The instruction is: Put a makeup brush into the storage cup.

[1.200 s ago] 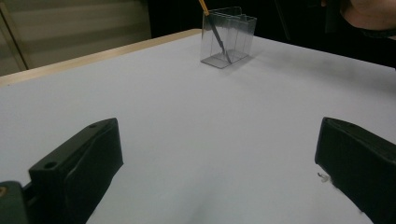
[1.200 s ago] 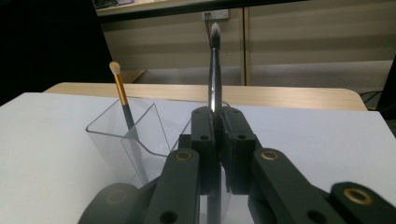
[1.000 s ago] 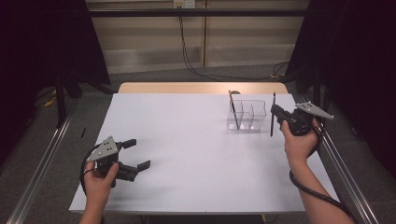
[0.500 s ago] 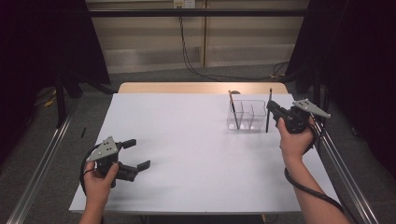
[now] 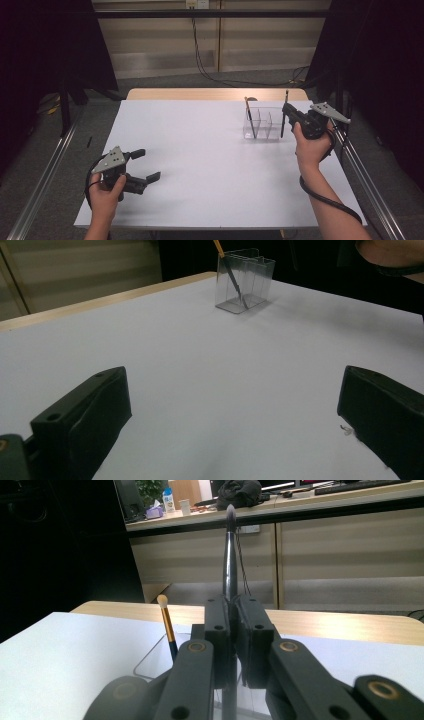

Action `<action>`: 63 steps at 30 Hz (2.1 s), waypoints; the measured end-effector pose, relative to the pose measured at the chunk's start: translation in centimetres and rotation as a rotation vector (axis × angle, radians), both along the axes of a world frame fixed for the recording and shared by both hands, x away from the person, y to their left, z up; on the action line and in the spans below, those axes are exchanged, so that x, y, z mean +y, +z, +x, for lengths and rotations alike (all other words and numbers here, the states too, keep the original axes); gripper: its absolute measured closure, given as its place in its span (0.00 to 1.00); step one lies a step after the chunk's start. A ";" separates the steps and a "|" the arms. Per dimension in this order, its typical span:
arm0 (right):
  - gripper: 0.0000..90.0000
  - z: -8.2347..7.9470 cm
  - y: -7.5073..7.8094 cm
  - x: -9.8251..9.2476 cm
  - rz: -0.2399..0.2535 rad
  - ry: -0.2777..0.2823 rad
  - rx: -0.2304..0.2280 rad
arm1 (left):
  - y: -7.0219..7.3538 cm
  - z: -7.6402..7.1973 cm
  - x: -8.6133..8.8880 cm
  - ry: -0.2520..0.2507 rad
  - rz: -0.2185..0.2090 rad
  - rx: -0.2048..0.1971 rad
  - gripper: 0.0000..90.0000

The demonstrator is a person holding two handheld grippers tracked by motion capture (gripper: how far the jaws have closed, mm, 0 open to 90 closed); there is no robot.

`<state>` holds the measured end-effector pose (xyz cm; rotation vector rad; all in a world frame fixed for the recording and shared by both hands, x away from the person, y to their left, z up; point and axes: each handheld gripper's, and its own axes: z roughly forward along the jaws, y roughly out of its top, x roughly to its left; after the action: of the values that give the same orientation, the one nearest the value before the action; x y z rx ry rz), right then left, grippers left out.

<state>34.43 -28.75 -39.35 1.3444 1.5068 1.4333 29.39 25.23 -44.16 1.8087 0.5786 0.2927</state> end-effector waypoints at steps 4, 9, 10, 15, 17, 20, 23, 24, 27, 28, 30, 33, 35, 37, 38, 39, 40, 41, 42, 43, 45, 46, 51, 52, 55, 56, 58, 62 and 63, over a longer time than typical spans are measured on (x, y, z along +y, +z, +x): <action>0.94 0.2 0.3 0.3 0.002 0.010 -0.009 | 0.0 0.0 0.0 -0.003 0.003 0.000 0.01; 0.94 0.5 0.5 0.7 0.008 0.013 -0.020 | 0.0 0.0 0.0 -0.004 -0.001 0.000 0.01; 0.94 0.6 0.5 0.8 0.010 0.015 -0.019 | 0.0 0.0 0.0 -0.003 -0.001 0.000 0.01; 0.94 0.8 0.7 1.2 0.006 0.023 -0.032 | 0.0 0.0 0.1 -0.001 0.000 0.001 0.01; 0.94 0.8 0.8 1.3 0.007 0.023 -0.038 | 0.0 0.0 0.0 -0.003 0.001 0.000 0.01; 0.94 0.9 1.0 1.5 0.011 0.028 -0.047 | 0.0 0.0 0.1 -0.002 -0.001 0.000 0.01; 0.94 1.1 1.1 1.8 0.007 0.033 -0.056 | 0.0 0.0 0.0 -0.002 0.000 0.000 0.01; 0.94 1.1 1.1 1.8 0.005 0.031 -0.060 | 0.0 0.0 0.0 -0.003 -0.002 0.000 0.01; 0.94 1.2 1.2 2.0 0.006 0.036 -0.064 | 0.0 0.0 0.0 -0.005 0.000 0.000 0.01; 0.94 1.3 1.2 2.1 0.005 0.035 -0.066 | 0.0 0.1 0.0 -0.005 0.000 0.000 0.01; 0.94 1.4 1.2 2.2 0.008 0.039 -0.070 | -0.1 0.1 0.0 -0.005 0.000 0.002 0.01; 0.94 1.6 1.3 2.3 0.010 0.043 -0.075 | -0.1 0.1 0.0 -0.006 -0.001 0.003 0.01; 0.94 1.7 1.4 2.5 0.011 0.047 -0.080 | -0.1 0.1 0.0 -0.006 -0.002 0.003 0.01; 0.94 1.7 1.5 2.7 0.009 0.052 -0.082 | -0.1 0.1 0.0 -0.007 -0.003 0.004 0.01; 0.94 1.8 1.6 2.8 0.006 0.055 -0.083 | -0.1 0.1 0.0 -0.006 -0.004 0.004 0.01; 0.94 1.9 1.7 2.8 0.001 0.058 -0.085 | -0.1 0.1 0.0 -0.007 -0.002 0.004 0.01; 0.94 1.9 1.8 2.9 0.003 0.059 -0.086 | -0.1 0.1 0.0 -0.007 -0.001 0.004 0.01; 0.94 2.0 1.9 3.0 0.001 0.058 -0.089 | -0.1 0.1 0.0 -0.008 -0.003 0.005 0.01; 0.94 2.1 2.0 3.1 0.004 0.060 -0.090 | -0.1 0.1 0.0 -0.008 -0.002 0.006 0.01; 0.94 2.2 2.1 3.1 0.002 0.060 -0.094 | -0.1 0.1 0.0 -0.007 -0.001 0.005 0.01; 0.94 2.3 2.3 3.3 0.001 0.061 -0.099 | -0.1 0.1 0.0 -0.007 -0.002 0.004 0.01; 0.94 2.4 2.3 3.4 -0.001 0.065 -0.101 | -0.1 0.1 0.0 -0.008 -0.003 0.002 0.01; 0.94 2.7 2.6 4.0 -0.008 0.075 -0.109 | -0.1 0.1 0.1 -0.008 -0.002 0.002 0.01; 0.94 2.7 2.6 4.1 -0.004 0.076 -0.110 | -0.1 0.1 0.1 -0.008 -0.001 0.001 0.01; 0.94 3.0 2.7 4.3 -0.002 0.080 -0.113 | -0.1 0.2 0.1 -0.009 -0.002 0.001 0.01; 0.94 3.0 2.7 4.4 0.000 0.081 -0.116 | -0.1 0.2 0.1 -0.010 -0.001 0.002 0.01; 0.94 3.1 2.7 4.5 -0.003 0.084 -0.115 | -0.2 0.2 0.2 -0.008 0.001 0.003 0.01; 0.94 3.4 2.7 4.6 0.002 0.086 -0.116 | -0.2 0.2 0.2 -0.007 -0.001 0.005 0.01; 0.94 3.5 2.8 4.7 0.005 0.083 -0.119 | -0.2 0.2 0.2 -0.007 -0.001 0.005 0.01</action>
<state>37.91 -24.10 -36.57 1.1900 1.4975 1.5414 29.57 25.42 -44.35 1.8108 0.5759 0.2829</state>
